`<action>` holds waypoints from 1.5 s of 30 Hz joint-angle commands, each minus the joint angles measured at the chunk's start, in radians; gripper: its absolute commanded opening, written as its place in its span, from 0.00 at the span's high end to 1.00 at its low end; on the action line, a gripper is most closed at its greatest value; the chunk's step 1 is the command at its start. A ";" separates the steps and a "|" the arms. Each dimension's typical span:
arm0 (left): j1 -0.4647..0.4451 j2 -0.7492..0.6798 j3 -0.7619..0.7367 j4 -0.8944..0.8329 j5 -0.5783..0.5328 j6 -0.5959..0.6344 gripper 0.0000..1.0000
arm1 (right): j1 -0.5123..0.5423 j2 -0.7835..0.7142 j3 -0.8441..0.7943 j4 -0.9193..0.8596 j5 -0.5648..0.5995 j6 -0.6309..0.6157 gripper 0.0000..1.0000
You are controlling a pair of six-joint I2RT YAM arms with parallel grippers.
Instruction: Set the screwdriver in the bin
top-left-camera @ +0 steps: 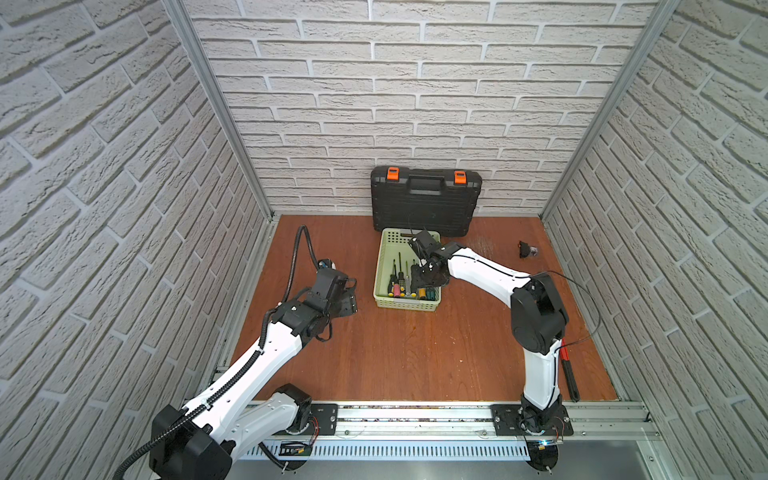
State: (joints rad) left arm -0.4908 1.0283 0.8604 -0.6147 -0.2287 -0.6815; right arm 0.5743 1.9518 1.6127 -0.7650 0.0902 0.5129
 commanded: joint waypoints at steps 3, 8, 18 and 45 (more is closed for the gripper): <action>0.076 0.096 0.141 0.002 0.067 0.067 0.02 | 0.006 -0.249 -0.051 0.043 0.135 -0.088 0.56; 0.181 0.188 0.225 0.006 0.060 0.132 0.02 | -0.044 -0.407 -0.196 0.126 0.235 -0.209 0.36; 0.416 0.199 0.023 0.377 0.034 0.308 0.02 | -0.263 -0.725 -0.780 0.780 0.285 -0.555 0.00; 0.525 0.432 -0.463 1.425 0.024 0.574 0.02 | -0.481 -0.522 -1.307 1.649 0.079 -0.510 0.01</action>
State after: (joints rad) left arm 0.0174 1.4273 0.4198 0.5987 -0.2214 -0.1448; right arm 0.0978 1.3865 0.3035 0.7261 0.1944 -0.0063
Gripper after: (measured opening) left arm 0.981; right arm 0.992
